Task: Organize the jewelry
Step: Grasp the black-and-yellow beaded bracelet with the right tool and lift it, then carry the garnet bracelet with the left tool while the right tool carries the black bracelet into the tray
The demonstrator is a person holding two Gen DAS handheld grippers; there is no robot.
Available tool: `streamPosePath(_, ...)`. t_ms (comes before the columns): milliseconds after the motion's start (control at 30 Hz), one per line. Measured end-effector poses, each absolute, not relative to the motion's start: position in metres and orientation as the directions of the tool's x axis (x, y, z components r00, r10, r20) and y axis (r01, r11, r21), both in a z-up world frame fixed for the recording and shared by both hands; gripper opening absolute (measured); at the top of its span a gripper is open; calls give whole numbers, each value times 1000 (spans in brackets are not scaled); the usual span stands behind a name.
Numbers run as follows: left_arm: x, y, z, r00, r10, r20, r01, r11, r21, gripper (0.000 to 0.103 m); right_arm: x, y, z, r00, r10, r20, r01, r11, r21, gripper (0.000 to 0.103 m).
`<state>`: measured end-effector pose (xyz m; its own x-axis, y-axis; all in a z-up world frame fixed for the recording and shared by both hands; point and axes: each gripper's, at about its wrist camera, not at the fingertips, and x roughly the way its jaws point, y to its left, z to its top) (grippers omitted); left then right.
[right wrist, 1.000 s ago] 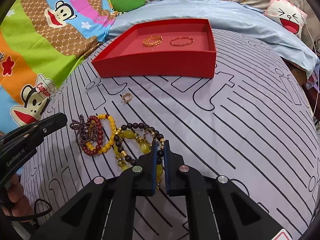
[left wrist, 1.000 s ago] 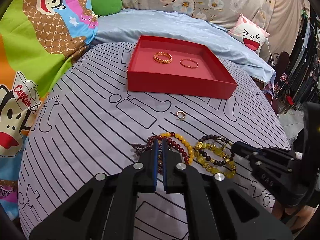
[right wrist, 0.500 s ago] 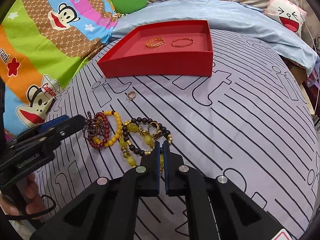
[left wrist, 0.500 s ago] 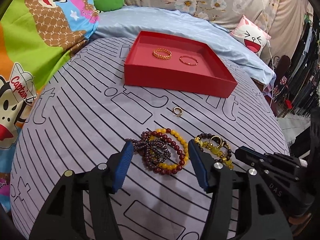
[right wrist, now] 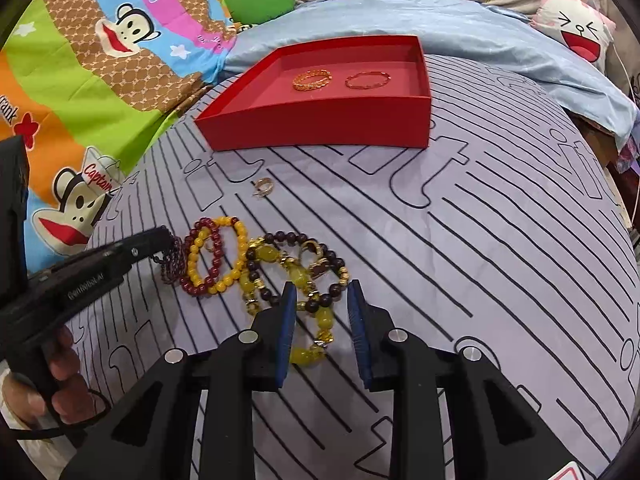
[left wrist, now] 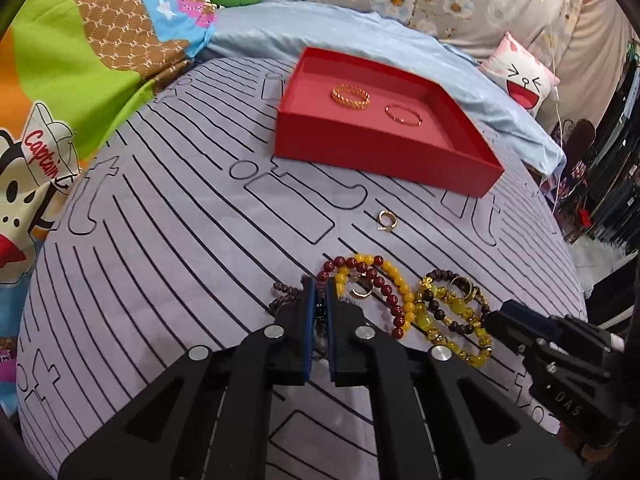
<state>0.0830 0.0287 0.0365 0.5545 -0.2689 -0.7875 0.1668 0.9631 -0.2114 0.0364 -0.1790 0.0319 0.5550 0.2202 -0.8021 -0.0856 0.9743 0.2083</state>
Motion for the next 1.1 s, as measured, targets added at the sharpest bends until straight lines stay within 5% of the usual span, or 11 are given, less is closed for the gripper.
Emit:
streamPosePath(400,78,28,38,545,-271,-793,175,962,-209,5,56,-141,22,516,260,-816,-193,964,185,26)
streamPosePath(600,79,27,36,535,-274,-799,179,961,-210,5,59,-145,12,501,279,-819,-187,959,212,14)
streamPosePath(667,79,27,37,534,-276,-799,180,961,-212,5,57,-148,16,514,278,-812,-181,960,214,7)
streamPosePath(1100,70,21,59,557,-301,-774,213,953,-217,5,41,-185,72,629,319,-709,-153,945,290,7)
